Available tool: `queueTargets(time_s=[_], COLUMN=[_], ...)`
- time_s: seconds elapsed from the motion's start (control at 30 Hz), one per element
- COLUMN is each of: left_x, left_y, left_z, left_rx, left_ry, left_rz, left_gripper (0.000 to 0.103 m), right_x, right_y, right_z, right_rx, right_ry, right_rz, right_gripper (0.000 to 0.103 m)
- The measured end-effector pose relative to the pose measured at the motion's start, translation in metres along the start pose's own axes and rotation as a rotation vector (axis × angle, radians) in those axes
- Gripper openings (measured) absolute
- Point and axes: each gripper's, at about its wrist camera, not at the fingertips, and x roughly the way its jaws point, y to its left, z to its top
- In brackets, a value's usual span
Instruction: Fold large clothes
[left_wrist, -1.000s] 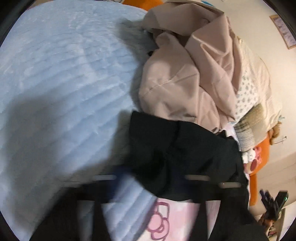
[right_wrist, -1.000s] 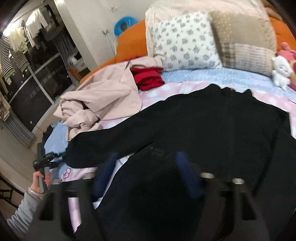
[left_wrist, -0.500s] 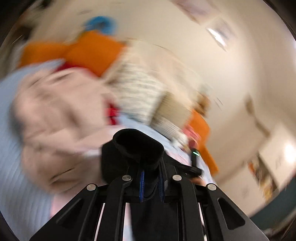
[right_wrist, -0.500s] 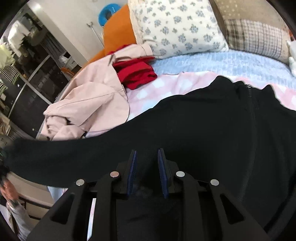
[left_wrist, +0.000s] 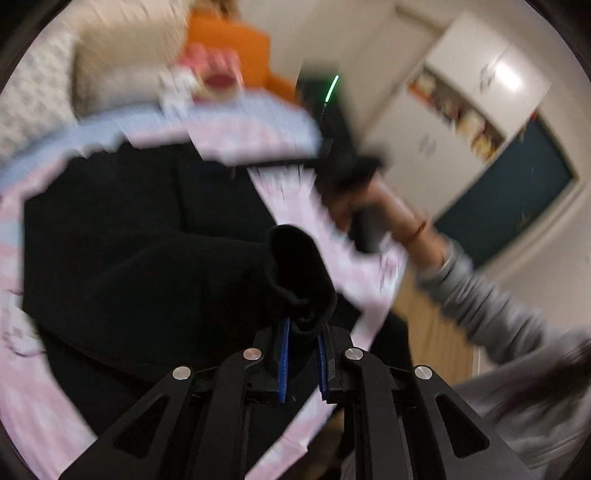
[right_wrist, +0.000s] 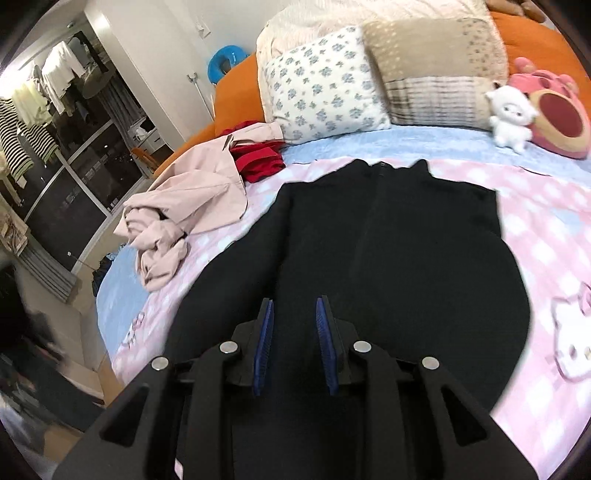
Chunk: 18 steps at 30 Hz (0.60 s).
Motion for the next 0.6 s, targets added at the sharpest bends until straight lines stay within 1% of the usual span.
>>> queueTargets(time_s=[0.03, 0.07, 0.13, 0.23, 0.27, 0.3, 0.33, 0.37, 0.4, 0.43, 0.47, 0.5, 0.57, 0.6], left_x=[0.032, 0.055, 0.094, 0.128, 0.133, 0.137, 0.140, 0.139, 0.136, 0.130, 0.121, 0.108, 0.087, 0.075], left_y=[0.004, 0.004, 0.011, 0.014, 0.014, 0.013, 0.015, 0.012, 0.012, 0.009, 0.008, 0.010, 0.012, 0.020], left_z=[-0.009, -0.015, -0.025, -0.035, -0.037, -0.038, -0.040, -0.042, -0.044, -0.042, -0.041, -0.042, -0.047, -0.045], left_rx=[0.006, 0.008, -0.002, 0.002, 0.006, 0.013, 0.005, -0.011, -0.024, -0.020, -0.014, -0.025, -0.052, -0.068], left_ry=[0.066, 0.113, 0.178, 0.210, 0.213, 0.219, 0.234, 0.247, 0.255, 0.248, 0.235, 0.219, 0.179, 0.154], left_rz=[0.003, -0.001, -0.014, -0.005, -0.007, -0.005, 0.011, 0.010, 0.011, 0.012, 0.013, 0.009, 0.007, 0.025], left_gripper=[0.017, 0.017, 0.017, 0.018, 0.019, 0.026, 0.035, 0.059, 0.069, 0.069, 0.072, 0.077, 0.083, 0.086], right_x=[-0.006, -0.013, -0.021, -0.019, -0.019, -0.017, -0.013, -0.010, -0.008, -0.007, -0.004, -0.001, 0.003, 0.007], right_y=[-0.001, -0.001, -0.002, -0.002, 0.000, 0.002, 0.004, 0.006, 0.008, 0.010, 0.013, 0.016, 0.020, 0.021], right_z=[-0.006, -0.016, -0.032, -0.051, -0.057, -0.063, -0.071, -0.077, -0.085, -0.092, -0.102, -0.113, -0.129, -0.137], right_rx=[-0.004, -0.012, -0.018, -0.009, -0.011, -0.013, -0.006, 0.000, 0.003, 0.004, 0.001, -0.003, -0.004, -0.005], right_ry=[0.003, 0.008, 0.023, 0.065, 0.076, 0.088, 0.111, 0.127, 0.141, 0.155, 0.181, 0.210, 0.244, 0.269], right_rz=[0.001, -0.001, 0.000, 0.025, 0.031, 0.037, 0.051, 0.062, 0.067, 0.071, 0.082, 0.095, 0.096, 0.099], right_gripper=[0.026, 0.026, 0.026, 0.026, 0.029, 0.035, 0.053, 0.067, 0.069, 0.069, 0.069, 0.069, 0.073, 0.073])
